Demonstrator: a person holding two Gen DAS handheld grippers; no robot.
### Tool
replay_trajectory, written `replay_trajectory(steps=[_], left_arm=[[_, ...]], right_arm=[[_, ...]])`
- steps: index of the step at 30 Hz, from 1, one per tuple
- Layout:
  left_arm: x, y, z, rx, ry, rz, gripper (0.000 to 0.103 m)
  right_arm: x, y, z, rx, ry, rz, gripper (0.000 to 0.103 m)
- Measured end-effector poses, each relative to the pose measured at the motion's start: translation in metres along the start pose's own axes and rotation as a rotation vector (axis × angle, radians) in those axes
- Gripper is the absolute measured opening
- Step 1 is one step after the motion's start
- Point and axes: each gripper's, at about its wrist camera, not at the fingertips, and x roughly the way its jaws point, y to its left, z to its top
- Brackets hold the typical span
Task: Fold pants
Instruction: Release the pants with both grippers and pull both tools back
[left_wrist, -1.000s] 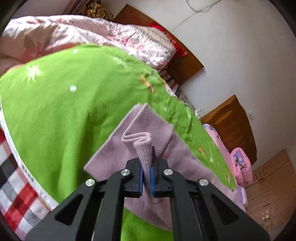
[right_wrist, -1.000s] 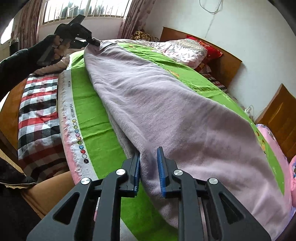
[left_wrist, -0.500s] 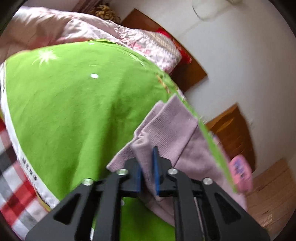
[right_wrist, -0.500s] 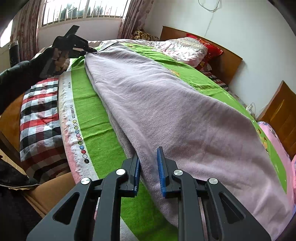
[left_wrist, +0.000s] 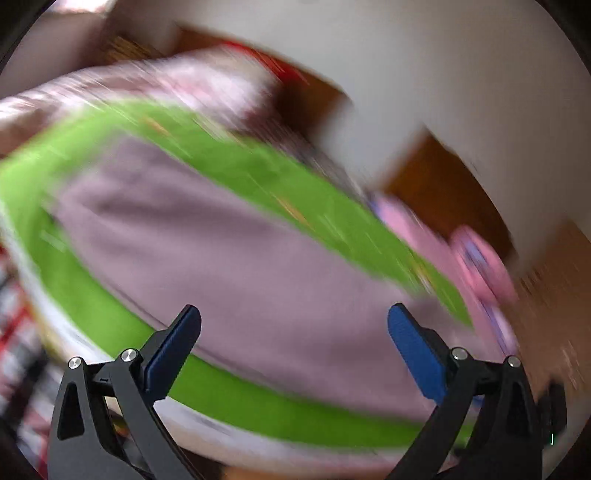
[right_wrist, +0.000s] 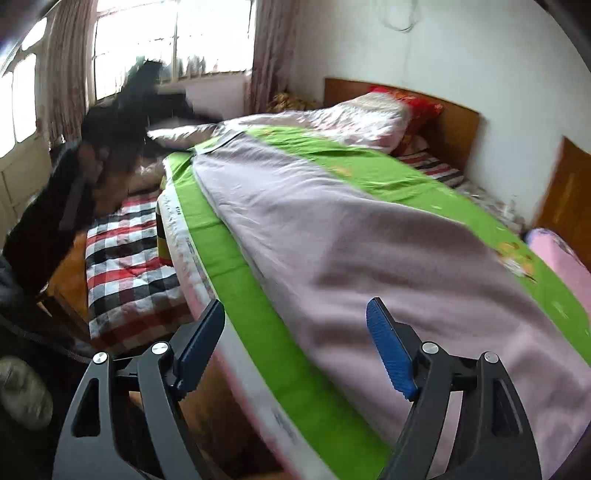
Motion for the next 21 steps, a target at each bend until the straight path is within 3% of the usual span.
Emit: replay_trajectory(steps=[2, 4, 8, 13, 17, 21], left_arm=[[0.035, -0.033, -0.025, 0.037, 0.156, -0.082, 0.101], [0.057, -0.059, -0.043, 0.116, 0.212, -0.095, 0.101], [0.071, -0.095, -0.066, 0.229, 0.207, -0.033, 0.101], [0.087, -0.095, -0.072, 0.284, 0.19, 0.042, 0.101], [0.094, -0.102, -0.067, 0.297, 0.193, 0.086, 0.101], [0.097, -0.106, -0.065, 0.297, 0.2, 0.131, 0.101]], right_arm=[[-0.021, -0.013, -0.023, 0.014, 0.02, -0.083, 0.068], [-0.028, -0.023, -0.041, 0.038, 0.053, -0.128, 0.058], [-0.04, -0.039, -0.077, 0.084, 0.095, -0.223, 0.055], [-0.036, -0.049, -0.088, 0.068, 0.108, -0.291, 0.048], [-0.038, -0.05, -0.09, -0.046, 0.126, -0.351, 0.013], [-0.056, -0.048, -0.096, -0.107, 0.14, -0.366, 0.006]])
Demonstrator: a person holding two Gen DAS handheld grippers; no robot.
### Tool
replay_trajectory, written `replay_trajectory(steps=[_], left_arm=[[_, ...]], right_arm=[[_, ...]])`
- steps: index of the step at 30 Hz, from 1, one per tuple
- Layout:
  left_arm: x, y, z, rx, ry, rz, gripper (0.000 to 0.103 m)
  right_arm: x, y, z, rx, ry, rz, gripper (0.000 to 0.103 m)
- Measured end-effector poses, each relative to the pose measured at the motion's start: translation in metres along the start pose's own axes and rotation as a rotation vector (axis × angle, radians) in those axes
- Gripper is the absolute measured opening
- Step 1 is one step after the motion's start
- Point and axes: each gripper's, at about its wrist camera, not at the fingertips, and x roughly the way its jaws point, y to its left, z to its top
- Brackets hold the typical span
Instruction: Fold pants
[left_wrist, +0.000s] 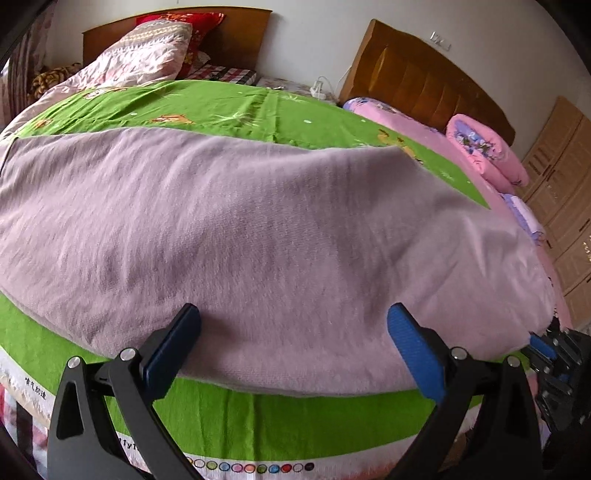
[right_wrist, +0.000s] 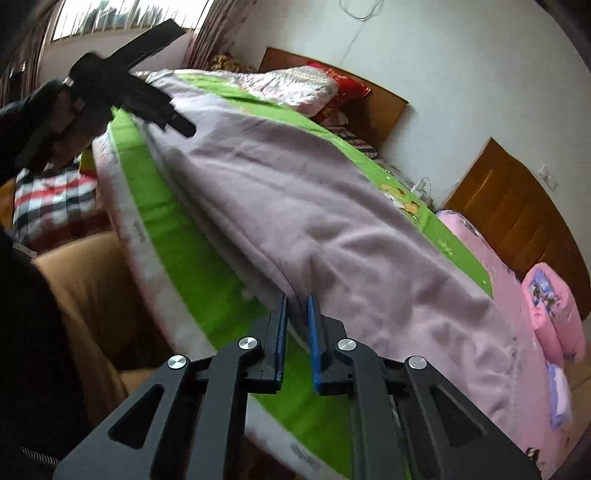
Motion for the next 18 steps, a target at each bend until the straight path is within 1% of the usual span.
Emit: replay_trajectory(steps=[2, 4, 5, 6, 7, 8, 9, 10, 11, 12, 13, 14, 15, 16, 18], left_arm=[[0.003, -0.005, -0.001, 0.024, -0.011, 0.035, 0.101], [0.007, -0.011, -0.002, 0.058, -0.015, 0.082, 0.101], [0.009, -0.016, -0.003, 0.084, -0.005, 0.115, 0.101], [0.011, -0.019, -0.002, 0.099, 0.009, 0.136, 0.101], [0.008, -0.02, -0.001, 0.092, 0.021, 0.14, 0.101], [0.004, -0.019, 0.0, 0.069, 0.023, 0.128, 0.101], [-0.003, -0.021, 0.001, 0.051, 0.014, 0.1, 0.101], [-0.01, -0.027, 0.002, 0.051, -0.005, 0.061, 0.101], [-0.019, -0.04, 0.003, 0.089, -0.031, 0.026, 0.101], [-0.023, -0.057, 0.002, 0.146, -0.051, 0.014, 0.101], [-0.024, -0.069, 0.0, 0.19, -0.06, 0.009, 0.101], [-0.02, -0.088, -0.003, 0.261, -0.057, 0.005, 0.101], [-0.013, -0.1, -0.006, 0.305, -0.044, 0.009, 0.101], [0.0, -0.11, -0.011, 0.342, -0.016, 0.019, 0.101], [0.023, -0.112, -0.017, 0.346, 0.061, 0.0, 0.101]], right_arm=[[0.008, -0.005, -0.015, 0.02, 0.049, -0.012, 0.006], [0.008, -0.01, -0.024, 0.069, 0.032, 0.024, 0.007], [0.005, -0.015, -0.026, 0.116, 0.051, 0.056, 0.009], [0.001, -0.018, -0.027, 0.144, 0.055, 0.087, 0.02], [-0.005, -0.022, -0.027, 0.176, 0.045, 0.12, 0.03], [-0.012, -0.025, -0.027, 0.206, 0.019, 0.145, 0.062], [-0.02, -0.028, -0.025, 0.242, -0.019, 0.159, 0.088], [-0.032, -0.036, -0.022, 0.294, -0.079, 0.176, 0.091], [-0.036, -0.042, -0.017, 0.327, -0.113, 0.192, 0.091], [-0.037, -0.047, -0.012, 0.359, -0.133, 0.195, 0.091], [-0.035, -0.053, -0.005, 0.385, -0.141, 0.177, 0.091], [-0.03, -0.058, 0.002, 0.404, -0.134, 0.13, 0.091], [-0.02, -0.062, 0.007, 0.417, -0.104, 0.09, 0.091], [-0.012, -0.064, 0.01, 0.424, -0.077, 0.076, 0.09], [0.013, -0.068, 0.004, 0.448, 0.036, 0.049, 0.09]])
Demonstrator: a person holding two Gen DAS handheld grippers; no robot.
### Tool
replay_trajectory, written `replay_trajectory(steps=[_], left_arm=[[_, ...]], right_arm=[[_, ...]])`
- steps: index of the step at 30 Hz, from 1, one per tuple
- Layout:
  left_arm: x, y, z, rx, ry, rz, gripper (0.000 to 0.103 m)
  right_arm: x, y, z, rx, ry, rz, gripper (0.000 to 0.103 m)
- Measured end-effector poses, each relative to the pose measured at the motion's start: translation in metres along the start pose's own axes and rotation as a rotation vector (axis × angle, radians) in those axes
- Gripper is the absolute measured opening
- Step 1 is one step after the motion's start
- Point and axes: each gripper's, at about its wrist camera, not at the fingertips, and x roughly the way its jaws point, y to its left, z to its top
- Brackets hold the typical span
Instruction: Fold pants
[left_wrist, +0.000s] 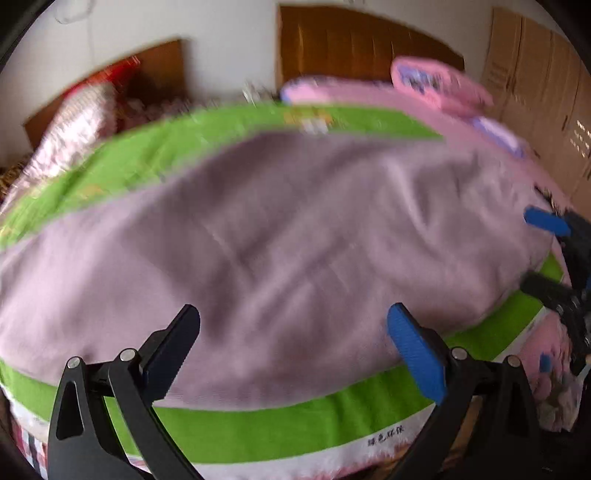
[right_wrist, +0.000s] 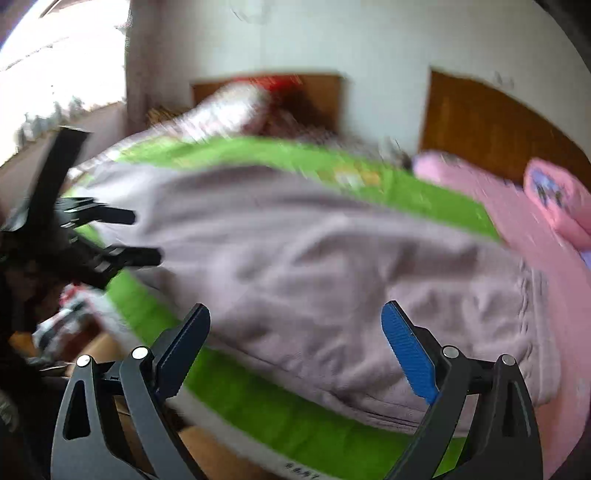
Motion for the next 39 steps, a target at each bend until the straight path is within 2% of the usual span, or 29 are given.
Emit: replay_trajectory(steps=[2, 3, 4, 5, 6, 8, 10, 11, 13, 15, 17, 20, 23, 25, 26, 27, 29, 30, 32, 33, 34, 36, 39], left_arm=[[0.008, -0.006, -0.007, 0.064, -0.019, 0.024, 0.101], [0.008, -0.006, -0.008, 0.08, -0.015, 0.017, 0.101], [0.006, -0.002, -0.006, 0.075, -0.007, -0.013, 0.101], [0.003, 0.008, -0.002, 0.061, 0.008, -0.066, 0.101], [-0.001, 0.017, 0.003, 0.046, 0.001, -0.085, 0.101], [-0.019, 0.05, 0.02, -0.011, -0.063, -0.04, 0.101], [-0.03, 0.085, 0.035, -0.074, -0.098, 0.016, 0.101], [-0.033, 0.107, 0.045, -0.117, -0.097, 0.034, 0.101], [-0.025, 0.146, 0.063, -0.189, -0.068, 0.046, 0.101], [-0.011, 0.166, 0.073, -0.209, -0.029, 0.129, 0.101], [0.007, 0.178, 0.084, -0.194, 0.006, 0.177, 0.101], [0.027, 0.185, 0.086, -0.169, 0.037, 0.239, 0.101], [0.048, 0.189, 0.088, -0.157, 0.07, 0.289, 0.101], [0.061, 0.198, 0.086, -0.176, 0.094, 0.312, 0.102], [0.062, 0.205, 0.084, -0.21, 0.072, 0.282, 0.102], [0.063, 0.214, 0.086, -0.246, 0.069, 0.269, 0.102], [0.062, 0.224, 0.089, -0.288, 0.056, 0.279, 0.102], [0.061, 0.228, 0.089, -0.313, 0.043, 0.274, 0.102], [0.05, 0.229, 0.088, -0.361, -0.007, 0.307, 0.1], [0.043, 0.227, 0.086, -0.381, -0.036, 0.316, 0.1], [0.032, 0.221, 0.083, -0.394, -0.071, 0.285, 0.1], [0.02, 0.201, 0.081, -0.368, -0.087, 0.233, 0.101], [-0.003, 0.15, 0.073, -0.269, -0.118, 0.169, 0.101]], right_arm=[[0.021, -0.008, -0.016, 0.003, 0.103, -0.02, 0.091], [0.02, -0.015, -0.023, 0.046, 0.094, 0.031, 0.091], [0.019, -0.021, -0.028, 0.067, 0.106, 0.049, 0.091], [0.014, -0.02, -0.032, 0.027, 0.105, 0.033, 0.09], [0.011, -0.017, -0.032, -0.006, 0.119, 0.006, 0.09], [0.005, -0.014, -0.027, -0.032, 0.142, -0.012, 0.09], [-0.005, -0.017, -0.011, -0.009, 0.103, 0.03, 0.09], [-0.012, -0.017, 0.004, 0.001, 0.054, 0.074, 0.09], [-0.017, -0.009, 0.041, -0.021, -0.026, 0.117, 0.09], [-0.002, 0.007, 0.074, -0.089, -0.055, 0.147, 0.091], [0.031, 0.026, 0.105, -0.11, -0.035, 0.238, 0.091], [0.088, 0.054, 0.135, -0.08, 0.064, 0.41, 0.091], [0.126, 0.09, 0.146, -0.106, 0.133, 0.486, 0.091], [0.145, 0.106, 0.147, -0.156, 0.184, 0.465, 0.091], [0.161, 0.111, 0.142, -0.144, 0.253, 0.417, 0.091], [0.168, 0.108, 0.139, -0.128, 0.275, 0.403, 0.092], [0.165, 0.098, 0.136, -0.089, 0.24, 0.439, 0.091], [0.161, 0.094, 0.136, -0.065, 0.235, 0.43, 0.091], [0.148, 0.089, 0.136, -0.048, 0.212, 0.359, 0.091], [0.139, 0.089, 0.137, -0.052, 0.191, 0.364, 0.091], [0.13, 0.085, 0.137, -0.054, 0.168, 0.383, 0.091], [0.109, 0.074, 0.132, -0.057, 0.141, 0.381, 0.091], [0.082, 0.05, 0.114, -0.073, 0.116, 0.245, 0.091]])
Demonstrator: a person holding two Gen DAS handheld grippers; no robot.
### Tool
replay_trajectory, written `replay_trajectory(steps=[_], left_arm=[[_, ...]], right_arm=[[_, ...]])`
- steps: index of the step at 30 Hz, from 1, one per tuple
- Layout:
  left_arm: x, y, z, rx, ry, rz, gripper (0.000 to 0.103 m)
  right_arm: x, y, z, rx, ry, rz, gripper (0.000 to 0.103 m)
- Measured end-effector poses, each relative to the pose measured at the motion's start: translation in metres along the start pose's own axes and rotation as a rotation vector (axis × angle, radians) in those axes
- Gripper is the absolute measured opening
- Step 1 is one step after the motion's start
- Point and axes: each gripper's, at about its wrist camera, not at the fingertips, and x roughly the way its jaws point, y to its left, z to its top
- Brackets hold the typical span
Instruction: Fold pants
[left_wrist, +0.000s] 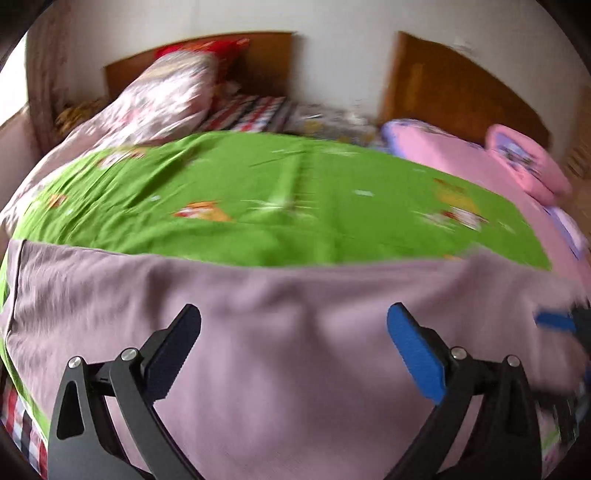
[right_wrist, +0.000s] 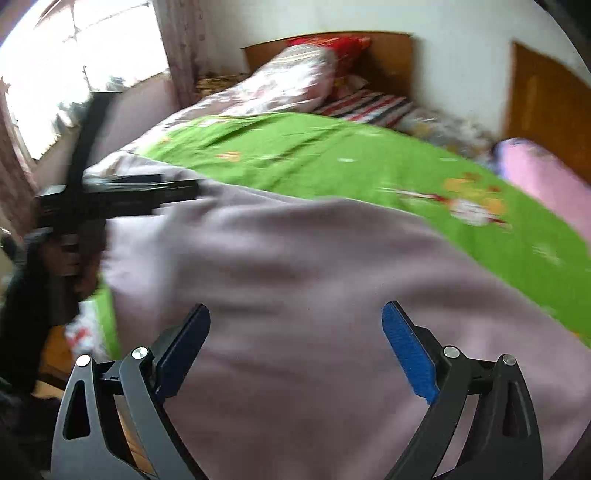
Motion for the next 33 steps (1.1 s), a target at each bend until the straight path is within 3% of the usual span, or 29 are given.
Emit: replay_trajectory(steps=[5, 7, 8, 9, 11, 14, 18, 21, 22, 24, 25, 26, 27, 28, 29, 31, 33], left_arm=[[-0.014, -0.106, -0.031, 0.271, 0.039, -0.192, 0.101], [-0.007, -0.14, -0.037, 0.352, 0.077, -0.234, 0.101], [0.002, -0.158, -0.041, 0.387, 0.109, -0.223, 0.101], [0.012, -0.167, -0.043, 0.395, 0.141, -0.213, 0.101], [0.036, -0.175, -0.047, 0.386, 0.221, -0.193, 0.101], [0.043, -0.177, -0.05, 0.386, 0.192, -0.171, 0.102], [0.042, -0.175, -0.051, 0.377, 0.178, -0.165, 0.102], [0.041, -0.172, -0.054, 0.363, 0.165, -0.163, 0.102], [0.04, -0.171, -0.055, 0.352, 0.161, -0.168, 0.101], [0.027, -0.158, -0.052, 0.289, 0.146, -0.199, 0.101], [0.011, -0.141, -0.05, 0.227, 0.109, -0.253, 0.101], [-0.005, -0.125, -0.049, 0.17, 0.065, -0.29, 0.101], [-0.016, -0.109, -0.048, 0.124, 0.029, -0.314, 0.101], [-0.033, -0.079, -0.048, 0.05, -0.03, -0.345, 0.101], [-0.044, -0.057, -0.05, -0.002, -0.066, -0.351, 0.101], [-0.062, -0.006, -0.056, -0.111, -0.124, -0.327, 0.101], [-0.077, 0.058, -0.069, -0.252, -0.159, -0.26, 0.101]], right_arm=[[-0.035, -0.069, -0.051, 0.147, 0.013, -0.17, 0.091], [-0.038, -0.1, -0.067, 0.179, 0.065, -0.296, 0.092], [-0.039, -0.122, -0.079, 0.199, 0.134, -0.376, 0.092], [-0.04, -0.138, -0.089, 0.229, 0.174, -0.392, 0.092], [-0.061, -0.159, -0.107, 0.28, 0.141, -0.281, 0.092], [-0.095, -0.157, -0.117, 0.262, 0.112, -0.359, 0.092], [-0.131, -0.145, -0.138, 0.292, -0.02, -0.271, 0.092], [-0.114, -0.134, -0.164, 0.232, 0.077, -0.344, 0.092], [-0.115, -0.13, -0.172, 0.202, 0.033, -0.359, 0.092], [-0.111, -0.124, -0.166, 0.219, 0.027, -0.378, 0.092], [-0.115, -0.121, -0.163, 0.224, 0.035, -0.405, 0.092], [-0.119, -0.116, -0.155, 0.226, 0.036, -0.476, 0.092], [-0.129, -0.108, -0.147, 0.215, 0.011, -0.545, 0.092], [-0.138, -0.091, -0.129, 0.186, -0.056, -0.561, 0.092], [-0.142, -0.079, -0.118, 0.169, -0.098, -0.542, 0.092], [-0.14, -0.034, -0.08, 0.085, -0.21, -0.412, 0.092], [-0.116, 0.007, -0.046, -0.032, -0.238, -0.291, 0.092]])
